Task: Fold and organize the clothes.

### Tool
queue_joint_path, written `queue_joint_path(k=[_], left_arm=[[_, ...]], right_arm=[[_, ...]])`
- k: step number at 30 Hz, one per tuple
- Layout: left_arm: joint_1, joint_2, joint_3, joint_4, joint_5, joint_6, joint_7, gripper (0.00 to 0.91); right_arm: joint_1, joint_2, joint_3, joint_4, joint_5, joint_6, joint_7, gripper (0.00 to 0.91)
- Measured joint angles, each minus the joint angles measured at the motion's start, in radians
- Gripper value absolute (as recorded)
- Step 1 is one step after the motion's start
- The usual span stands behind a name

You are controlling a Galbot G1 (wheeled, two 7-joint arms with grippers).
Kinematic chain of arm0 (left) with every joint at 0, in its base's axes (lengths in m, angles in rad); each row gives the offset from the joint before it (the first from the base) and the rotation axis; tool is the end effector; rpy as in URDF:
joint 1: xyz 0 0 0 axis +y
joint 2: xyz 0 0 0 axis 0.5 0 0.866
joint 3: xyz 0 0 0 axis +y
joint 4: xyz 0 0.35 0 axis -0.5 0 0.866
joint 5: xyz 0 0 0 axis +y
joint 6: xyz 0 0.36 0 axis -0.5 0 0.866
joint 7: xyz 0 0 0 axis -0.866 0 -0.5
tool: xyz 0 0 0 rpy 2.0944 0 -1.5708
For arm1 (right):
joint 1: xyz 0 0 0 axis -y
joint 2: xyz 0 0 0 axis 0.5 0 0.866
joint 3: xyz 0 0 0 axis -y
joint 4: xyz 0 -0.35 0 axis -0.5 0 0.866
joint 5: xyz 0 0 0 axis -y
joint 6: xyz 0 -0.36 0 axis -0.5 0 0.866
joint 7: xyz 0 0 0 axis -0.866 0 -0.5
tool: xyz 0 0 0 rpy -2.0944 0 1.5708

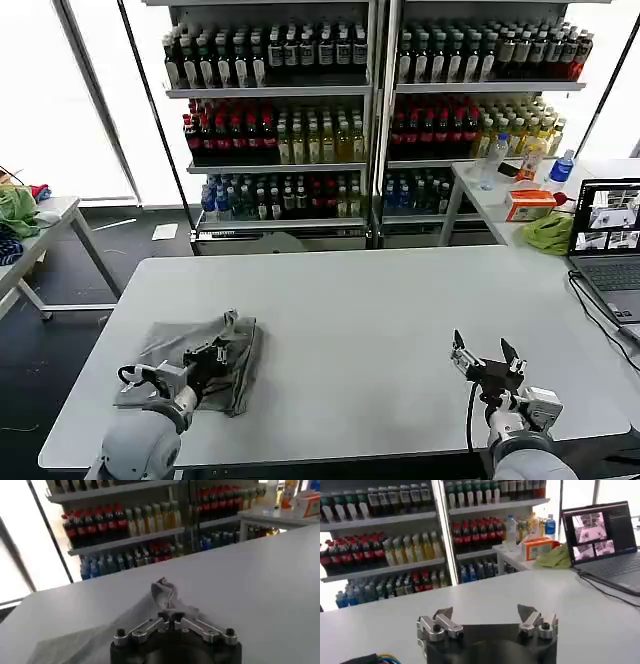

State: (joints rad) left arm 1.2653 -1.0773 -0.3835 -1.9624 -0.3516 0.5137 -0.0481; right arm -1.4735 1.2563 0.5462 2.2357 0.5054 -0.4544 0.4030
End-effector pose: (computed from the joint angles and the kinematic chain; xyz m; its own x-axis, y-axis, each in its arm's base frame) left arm 0.2764 0.0598 -0.2756 -0.8891 0.1776 0.4219 0.2453 0.9630 0.1116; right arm 0.2084 -0.0457 -0.2260 -0.9483 0.1361 0.2868 0.1686 0.9814 0.0918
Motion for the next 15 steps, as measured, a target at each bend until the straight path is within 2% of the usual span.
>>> queue_joint_path(k=[1, 2, 15], left_arm=[[0.000, -0.004, 0.004, 0.003, -0.008, 0.000, 0.000, 0.796], [0.000, -0.009, 0.009, 0.005, -0.017, 0.000, 0.001, 0.907], [0.003, -0.072, 0.033, -0.001, -0.202, -0.004, -0.014, 0.907]], right_arm=[[0.001, 0.001, -0.002, -0.001, -0.001, 0.000, 0.000, 0.907], [0.001, 0.003, -0.004, -0.001, -0.002, 0.000, 0.000, 0.907], [0.001, -0.001, -0.012, -0.016, -0.002, 0.007, 0.007, 0.907]])
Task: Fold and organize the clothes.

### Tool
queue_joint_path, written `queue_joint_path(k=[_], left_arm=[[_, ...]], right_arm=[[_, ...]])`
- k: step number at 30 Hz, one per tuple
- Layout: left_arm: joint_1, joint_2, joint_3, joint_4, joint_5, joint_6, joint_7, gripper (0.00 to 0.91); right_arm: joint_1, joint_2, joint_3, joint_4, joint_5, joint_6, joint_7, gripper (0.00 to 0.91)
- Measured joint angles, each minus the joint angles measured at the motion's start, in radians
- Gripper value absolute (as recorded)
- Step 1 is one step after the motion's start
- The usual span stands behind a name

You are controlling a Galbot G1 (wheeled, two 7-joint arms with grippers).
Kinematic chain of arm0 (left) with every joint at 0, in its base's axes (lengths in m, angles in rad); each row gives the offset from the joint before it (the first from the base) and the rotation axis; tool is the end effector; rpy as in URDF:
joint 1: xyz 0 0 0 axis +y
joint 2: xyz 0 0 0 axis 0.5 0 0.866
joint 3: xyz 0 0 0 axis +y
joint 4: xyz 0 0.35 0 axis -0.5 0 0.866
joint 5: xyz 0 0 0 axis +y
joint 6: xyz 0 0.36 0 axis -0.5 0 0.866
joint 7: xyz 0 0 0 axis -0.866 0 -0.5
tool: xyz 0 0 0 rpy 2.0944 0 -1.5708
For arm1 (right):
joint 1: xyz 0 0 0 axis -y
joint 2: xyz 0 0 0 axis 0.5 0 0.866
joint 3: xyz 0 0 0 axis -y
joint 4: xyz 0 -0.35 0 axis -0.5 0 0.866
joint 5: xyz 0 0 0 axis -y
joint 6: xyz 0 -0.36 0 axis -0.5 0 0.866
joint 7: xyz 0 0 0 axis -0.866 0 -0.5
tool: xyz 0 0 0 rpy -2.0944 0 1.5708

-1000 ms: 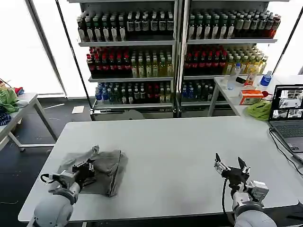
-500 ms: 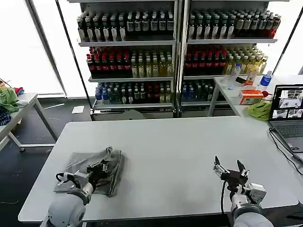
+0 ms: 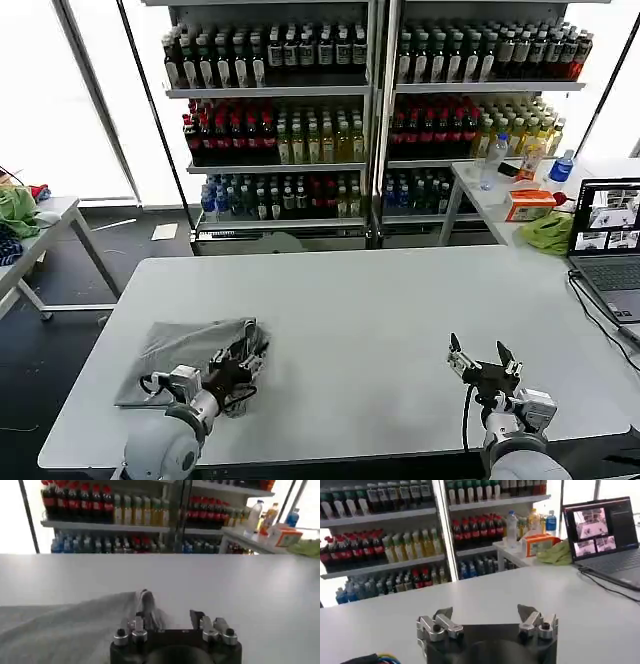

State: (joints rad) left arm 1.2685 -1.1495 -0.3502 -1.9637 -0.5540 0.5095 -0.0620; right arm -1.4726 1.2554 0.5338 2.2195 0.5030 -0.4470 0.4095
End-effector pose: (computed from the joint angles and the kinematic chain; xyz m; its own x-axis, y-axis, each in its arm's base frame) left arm 0.2719 0.0344 -0.2837 -0.8547 0.3042 0.4207 0.2590 0.9521 -0.1623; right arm 0.2097 -0.0439 -0.2323 -0.9446 0.1378 0.2978 0.1713 0.9811 0.0896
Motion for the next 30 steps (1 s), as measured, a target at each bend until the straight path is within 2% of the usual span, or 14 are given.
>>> queue_joint_path(k=[6, 14, 24, 30], left_arm=[[-0.004, -0.005, -0.019, -0.059, -0.134, 0.008, -0.022, 0.907], [-0.006, 0.040, -0.112, -0.114, -0.255, 0.007, -0.062, 0.907], [0.002, 0.100, -0.234, -0.080, -0.314, 0.014, -0.096, 0.907], [0.018, 0.106, -0.287, -0.027, -0.318, 0.017, -0.099, 0.907]], right_arm=[[0.014, -0.009, -0.008, 0.000, 0.003, -0.005, -0.001, 0.907], [0.041, -0.025, -0.021, -0.002, 0.008, -0.010, -0.008, 0.907], [0.054, -0.033, -0.032, -0.012, 0.014, -0.011, -0.010, 0.907], [0.060, -0.033, -0.034, -0.012, 0.014, -0.012, -0.010, 0.907]])
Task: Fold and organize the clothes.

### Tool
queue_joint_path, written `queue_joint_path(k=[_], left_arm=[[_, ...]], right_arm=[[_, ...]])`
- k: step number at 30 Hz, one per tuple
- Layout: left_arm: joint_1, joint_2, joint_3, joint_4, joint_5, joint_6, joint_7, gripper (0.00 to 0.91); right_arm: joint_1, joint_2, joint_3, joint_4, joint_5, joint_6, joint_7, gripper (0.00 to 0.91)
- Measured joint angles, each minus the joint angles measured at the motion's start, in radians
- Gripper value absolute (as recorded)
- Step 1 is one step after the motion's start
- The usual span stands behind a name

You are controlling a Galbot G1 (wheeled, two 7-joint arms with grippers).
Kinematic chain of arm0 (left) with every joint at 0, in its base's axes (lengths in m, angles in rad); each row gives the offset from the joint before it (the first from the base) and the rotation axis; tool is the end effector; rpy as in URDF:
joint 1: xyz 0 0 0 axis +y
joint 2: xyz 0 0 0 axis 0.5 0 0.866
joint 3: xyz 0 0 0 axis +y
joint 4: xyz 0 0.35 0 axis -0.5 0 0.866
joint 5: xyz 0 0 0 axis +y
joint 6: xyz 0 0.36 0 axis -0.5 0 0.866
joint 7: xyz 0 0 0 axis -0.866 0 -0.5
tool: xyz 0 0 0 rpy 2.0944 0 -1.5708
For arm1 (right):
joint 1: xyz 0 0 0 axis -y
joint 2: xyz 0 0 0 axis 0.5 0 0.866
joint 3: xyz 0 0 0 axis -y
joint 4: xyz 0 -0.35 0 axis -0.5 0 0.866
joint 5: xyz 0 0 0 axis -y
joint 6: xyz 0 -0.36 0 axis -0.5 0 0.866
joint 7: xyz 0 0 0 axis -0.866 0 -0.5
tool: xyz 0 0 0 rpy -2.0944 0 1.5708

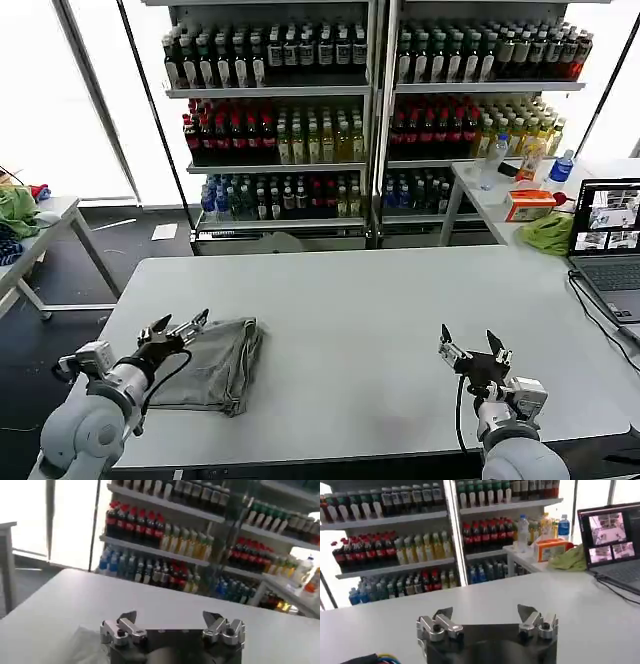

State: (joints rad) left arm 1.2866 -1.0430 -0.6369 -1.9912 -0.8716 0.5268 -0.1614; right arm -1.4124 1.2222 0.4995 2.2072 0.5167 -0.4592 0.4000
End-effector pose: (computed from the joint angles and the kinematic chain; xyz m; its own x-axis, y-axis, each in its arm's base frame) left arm 0.2801 0.1344 -0.2297 -0.9252 0.1155 0.3614 0.0198 0.9660 -0.2579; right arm 0.2238 -0.0399 -0.2250 -0.9576 0.0890 0.2740 0.1166 0.9894 0.0861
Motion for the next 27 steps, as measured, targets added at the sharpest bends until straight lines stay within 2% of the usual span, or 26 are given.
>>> queue_joint_path(k=[27], left_arm=[[0.022, 0.004, -0.063, 0.236, 0.093, -0.046, 0.049, 0.907]], right_arm=[[-0.014, -0.001, -0.003, 0.010, 0.000, 0.003, -0.002, 0.907]])
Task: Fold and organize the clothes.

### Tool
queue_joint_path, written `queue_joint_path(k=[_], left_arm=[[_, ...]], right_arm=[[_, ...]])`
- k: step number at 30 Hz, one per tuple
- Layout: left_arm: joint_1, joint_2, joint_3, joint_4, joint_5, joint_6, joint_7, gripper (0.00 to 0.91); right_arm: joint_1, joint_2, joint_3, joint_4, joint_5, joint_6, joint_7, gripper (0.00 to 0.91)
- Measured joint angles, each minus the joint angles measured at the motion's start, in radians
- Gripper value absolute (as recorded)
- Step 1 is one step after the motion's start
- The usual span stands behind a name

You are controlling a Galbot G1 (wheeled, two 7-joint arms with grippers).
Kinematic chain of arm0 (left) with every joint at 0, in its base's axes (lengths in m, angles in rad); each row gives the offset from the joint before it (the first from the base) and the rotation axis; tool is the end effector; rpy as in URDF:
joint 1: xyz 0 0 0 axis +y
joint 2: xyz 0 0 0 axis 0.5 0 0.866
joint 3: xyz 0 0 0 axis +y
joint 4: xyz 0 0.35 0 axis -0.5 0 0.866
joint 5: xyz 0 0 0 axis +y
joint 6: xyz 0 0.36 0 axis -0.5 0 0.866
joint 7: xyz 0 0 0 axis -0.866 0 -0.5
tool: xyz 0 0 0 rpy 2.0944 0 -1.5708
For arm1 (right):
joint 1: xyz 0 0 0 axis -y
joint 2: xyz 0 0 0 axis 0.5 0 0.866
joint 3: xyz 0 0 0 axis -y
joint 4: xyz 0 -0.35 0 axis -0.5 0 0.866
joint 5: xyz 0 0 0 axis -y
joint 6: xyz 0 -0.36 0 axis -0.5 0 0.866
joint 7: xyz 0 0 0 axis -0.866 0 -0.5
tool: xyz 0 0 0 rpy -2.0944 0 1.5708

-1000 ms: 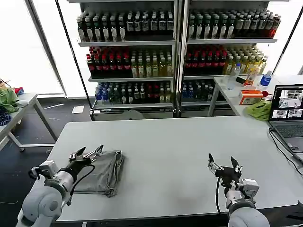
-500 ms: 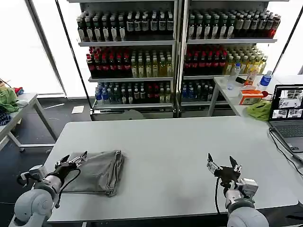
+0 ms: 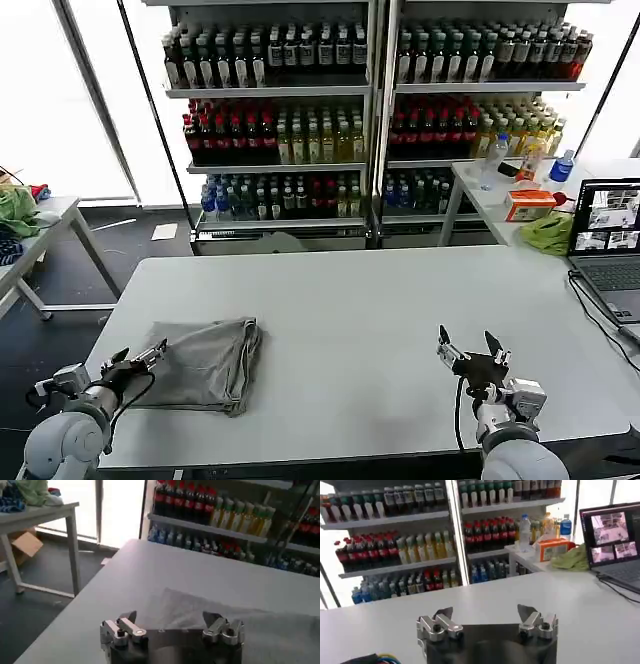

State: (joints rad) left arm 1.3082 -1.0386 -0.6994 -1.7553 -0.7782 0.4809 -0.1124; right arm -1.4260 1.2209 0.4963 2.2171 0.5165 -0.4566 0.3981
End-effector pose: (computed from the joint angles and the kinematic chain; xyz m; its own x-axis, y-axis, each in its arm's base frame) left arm 0.2816 0.1974 -0.2960 -0.8731 -0.0563 0.4843 -0.1554 0.9736 -0.1670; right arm 0.2197 -0.0383 -0.2250 -0.9575 0.0810 0.2768 0.1093 0.9901 0.0881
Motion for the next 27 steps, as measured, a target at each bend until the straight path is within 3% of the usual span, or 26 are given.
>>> queue_joint_path(k=[8, 9, 10, 13, 14, 18, 27], left_arm=[[0.003, -0.001, 0.002, 0.024, 0.010, -0.001, 0.009, 0.877], [0.004, -0.001, 0.003, 0.024, 0.010, 0.000, 0.011, 0.736], [0.006, -0.001, 0.004, 0.025, 0.011, 0.001, 0.012, 0.675], [0.012, -0.005, 0.008, 0.024, 0.016, -0.001, 0.018, 0.101], [0.013, -0.006, 0.009, 0.024, 0.019, -0.002, 0.020, 0.040], [0.019, -0.010, 0.011, 0.024, 0.026, -0.004, 0.032, 0.000], [0.026, -0.014, 0.016, 0.017, 0.037, -0.004, 0.048, 0.000]], right_arm=[[-0.005, -0.001, 0.004, 0.002, 0.000, 0.002, 0.000, 0.907], [-0.005, -0.001, 0.004, 0.002, 0.000, 0.002, -0.001, 0.907], [-0.004, 0.000, 0.003, 0.002, 0.000, 0.002, 0.000, 0.907], [-0.001, 0.001, 0.002, 0.002, 0.000, 0.002, -0.001, 0.907], [0.000, 0.001, 0.001, 0.001, 0.000, 0.002, -0.001, 0.907], [0.001, 0.001, 0.001, -0.001, 0.000, 0.002, -0.001, 0.907], [0.001, 0.002, -0.002, -0.003, -0.001, 0.002, 0.000, 0.907]])
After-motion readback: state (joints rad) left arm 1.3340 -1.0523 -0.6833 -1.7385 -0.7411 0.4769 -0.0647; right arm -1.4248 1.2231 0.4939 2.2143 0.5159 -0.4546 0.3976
